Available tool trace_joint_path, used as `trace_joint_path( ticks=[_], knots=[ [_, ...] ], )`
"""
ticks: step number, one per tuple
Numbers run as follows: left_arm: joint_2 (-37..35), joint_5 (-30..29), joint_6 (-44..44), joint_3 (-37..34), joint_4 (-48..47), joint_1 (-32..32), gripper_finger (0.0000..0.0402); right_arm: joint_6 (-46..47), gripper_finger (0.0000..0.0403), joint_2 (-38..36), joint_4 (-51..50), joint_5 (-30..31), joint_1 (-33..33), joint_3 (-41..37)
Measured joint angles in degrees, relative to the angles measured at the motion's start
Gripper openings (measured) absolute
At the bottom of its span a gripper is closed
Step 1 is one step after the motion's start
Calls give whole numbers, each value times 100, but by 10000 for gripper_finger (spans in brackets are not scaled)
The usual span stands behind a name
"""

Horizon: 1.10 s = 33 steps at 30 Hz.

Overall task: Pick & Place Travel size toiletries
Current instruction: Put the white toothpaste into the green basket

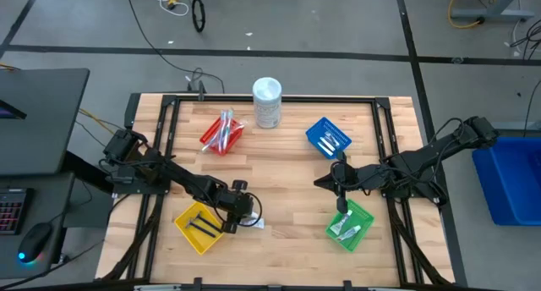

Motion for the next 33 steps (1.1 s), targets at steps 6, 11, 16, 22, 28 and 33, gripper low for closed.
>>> trace_joint_path(
  ticks=[6, 11, 16, 22, 28, 33],
  knots=[
    [0, -22, 162, -1, 4, 0, 177, 0, 29, 0, 0, 0, 0, 0],
    [2, -29, 280, -1, 0, 4, 169, 0, 28, 0, 0, 0, 1, 0],
    [4, -31, 381, -1, -18, 4, 159, 0, 29, 0, 0, 0, 0, 0],
    [9, -26, 397, -1, -18, 7, 149, 0, 29, 0, 0, 0, 0, 0],
    [9, -18, 390, -1, -16, 9, 153, 1, 28, 0, 0, 1, 0, 0],
    [9, -33, 395, -1, -16, 21, 161, 1, 29, 0, 10, 1, 0, 0]
  ],
)
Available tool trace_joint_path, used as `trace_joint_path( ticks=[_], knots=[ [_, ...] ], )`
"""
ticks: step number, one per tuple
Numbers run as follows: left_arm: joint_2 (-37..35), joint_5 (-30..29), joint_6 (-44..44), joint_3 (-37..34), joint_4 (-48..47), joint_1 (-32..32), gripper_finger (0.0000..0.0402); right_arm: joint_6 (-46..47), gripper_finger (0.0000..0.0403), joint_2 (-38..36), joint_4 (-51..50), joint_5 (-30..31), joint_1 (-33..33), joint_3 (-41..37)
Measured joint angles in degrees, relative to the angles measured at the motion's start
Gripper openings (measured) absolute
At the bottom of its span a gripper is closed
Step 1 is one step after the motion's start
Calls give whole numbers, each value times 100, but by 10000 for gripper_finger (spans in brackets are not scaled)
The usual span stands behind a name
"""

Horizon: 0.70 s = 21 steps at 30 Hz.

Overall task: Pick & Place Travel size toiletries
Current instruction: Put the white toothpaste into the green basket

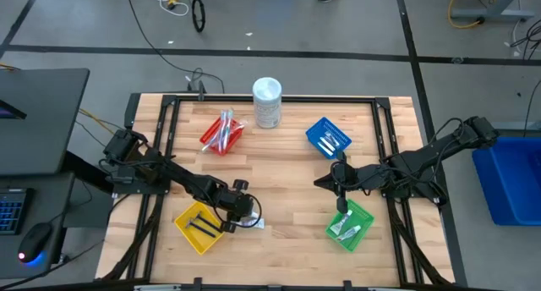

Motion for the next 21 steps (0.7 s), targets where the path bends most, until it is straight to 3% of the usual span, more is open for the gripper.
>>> trace_joint_path(
  ticks=[21],
  knots=[
    [-14, 33, 286, 406, -130, 92, 167, 174, 30, 0, 3, 2, 2, 0]
  ],
)
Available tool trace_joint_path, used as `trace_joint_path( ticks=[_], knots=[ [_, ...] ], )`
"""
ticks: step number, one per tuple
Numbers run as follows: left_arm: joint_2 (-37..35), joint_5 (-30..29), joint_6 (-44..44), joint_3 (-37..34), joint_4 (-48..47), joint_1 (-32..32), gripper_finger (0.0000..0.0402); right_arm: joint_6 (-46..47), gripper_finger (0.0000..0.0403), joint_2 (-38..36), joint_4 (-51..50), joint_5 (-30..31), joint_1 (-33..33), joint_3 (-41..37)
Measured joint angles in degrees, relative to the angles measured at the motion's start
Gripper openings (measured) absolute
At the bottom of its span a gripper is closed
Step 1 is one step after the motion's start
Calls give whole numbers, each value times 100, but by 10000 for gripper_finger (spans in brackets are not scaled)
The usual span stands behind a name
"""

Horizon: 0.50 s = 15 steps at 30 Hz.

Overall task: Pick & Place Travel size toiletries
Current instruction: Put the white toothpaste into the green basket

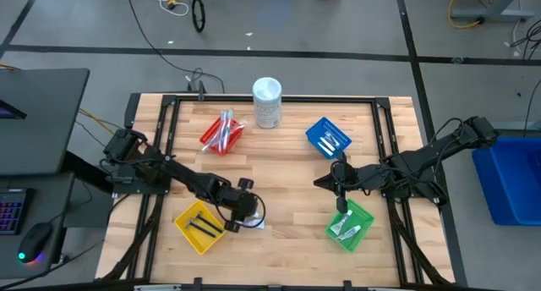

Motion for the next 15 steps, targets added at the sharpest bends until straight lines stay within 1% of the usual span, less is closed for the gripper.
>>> trace_joint_path(
  ticks=[8, 15],
  knots=[
    [10, 150, 48, 22, -304, 46, 167, -2, 29, 0, 2, 0, -2, 0],
    [12, 198, 138, 19, -299, 46, 167, -4, 30, 0, 2, 0, 0, -2]
  ],
)
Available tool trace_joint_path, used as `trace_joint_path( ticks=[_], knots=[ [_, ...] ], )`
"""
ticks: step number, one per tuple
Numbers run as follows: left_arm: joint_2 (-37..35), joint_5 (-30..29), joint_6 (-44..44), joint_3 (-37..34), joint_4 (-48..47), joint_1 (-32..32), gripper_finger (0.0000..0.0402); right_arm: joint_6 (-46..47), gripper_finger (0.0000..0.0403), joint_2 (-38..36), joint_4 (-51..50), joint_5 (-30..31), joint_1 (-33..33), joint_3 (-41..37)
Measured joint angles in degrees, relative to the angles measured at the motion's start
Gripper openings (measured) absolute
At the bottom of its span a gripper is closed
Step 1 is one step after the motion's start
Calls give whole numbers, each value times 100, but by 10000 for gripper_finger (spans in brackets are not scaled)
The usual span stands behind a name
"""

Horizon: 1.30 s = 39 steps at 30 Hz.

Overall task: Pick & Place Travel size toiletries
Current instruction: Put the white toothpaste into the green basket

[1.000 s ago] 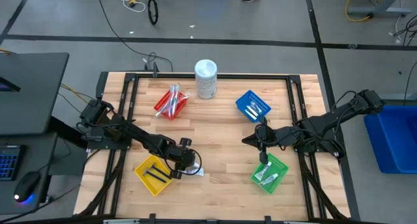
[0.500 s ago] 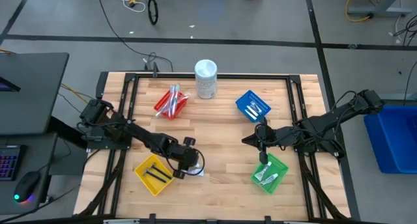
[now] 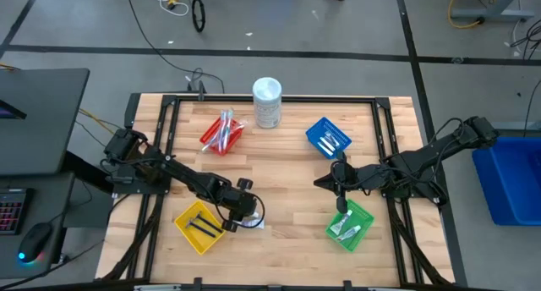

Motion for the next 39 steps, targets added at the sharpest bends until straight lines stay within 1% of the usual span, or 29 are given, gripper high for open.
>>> trace_joint_path(
  ticks=[11, 14, 16, 39],
  knots=[
    [7, 4, -13, -120, -4, 0, 167, 0, 28, 0, 0, 0, -2, 0],
    [134, 27, -13, -130, -65, 0, 167, -2, 29, 0, -2, 2, 0, 0],
    [262, 158, -57, -114, 17, -6, 167, 0, 29, -2, 0, 0, -1, 0],
    [256, 88, -94, -109, 4, -24, 166, -24, 29, -4, 0, 0, 0, -2]
  ],
)
